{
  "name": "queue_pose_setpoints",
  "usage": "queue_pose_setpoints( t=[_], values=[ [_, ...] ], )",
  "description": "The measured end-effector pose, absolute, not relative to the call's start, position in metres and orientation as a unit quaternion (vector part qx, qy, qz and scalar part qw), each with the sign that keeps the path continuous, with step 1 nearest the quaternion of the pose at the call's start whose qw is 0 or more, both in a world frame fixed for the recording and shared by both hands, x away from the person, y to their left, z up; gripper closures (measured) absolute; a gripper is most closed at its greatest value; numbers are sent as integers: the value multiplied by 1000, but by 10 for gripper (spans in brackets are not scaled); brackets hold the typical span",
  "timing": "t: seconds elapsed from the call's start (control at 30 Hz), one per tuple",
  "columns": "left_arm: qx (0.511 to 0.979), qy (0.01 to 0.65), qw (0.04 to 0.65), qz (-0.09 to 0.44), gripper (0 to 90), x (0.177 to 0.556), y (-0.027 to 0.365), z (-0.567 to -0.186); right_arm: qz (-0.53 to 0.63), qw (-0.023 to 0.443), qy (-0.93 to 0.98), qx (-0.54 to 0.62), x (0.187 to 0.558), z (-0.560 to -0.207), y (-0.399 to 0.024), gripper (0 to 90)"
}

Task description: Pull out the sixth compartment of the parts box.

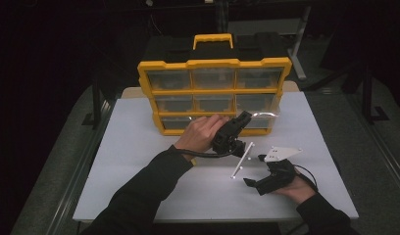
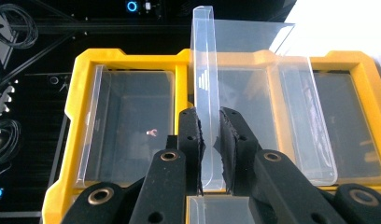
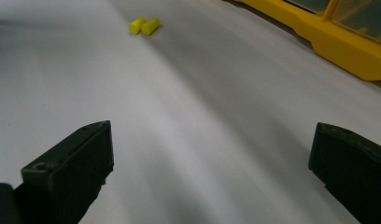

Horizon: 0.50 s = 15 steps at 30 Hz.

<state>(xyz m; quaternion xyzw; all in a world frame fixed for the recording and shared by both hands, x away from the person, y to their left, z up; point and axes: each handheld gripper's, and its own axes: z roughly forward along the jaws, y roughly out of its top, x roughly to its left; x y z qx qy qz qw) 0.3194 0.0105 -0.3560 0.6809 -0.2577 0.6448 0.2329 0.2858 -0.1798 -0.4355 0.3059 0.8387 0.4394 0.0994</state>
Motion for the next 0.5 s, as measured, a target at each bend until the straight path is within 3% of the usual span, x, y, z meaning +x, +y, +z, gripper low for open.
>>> queue_pose_setpoints(
  t=[0.5],
  values=[
    [675,-266,239,646,791,306,13,-358,440,100,839,305,286,-436,-179,0]
  ],
)
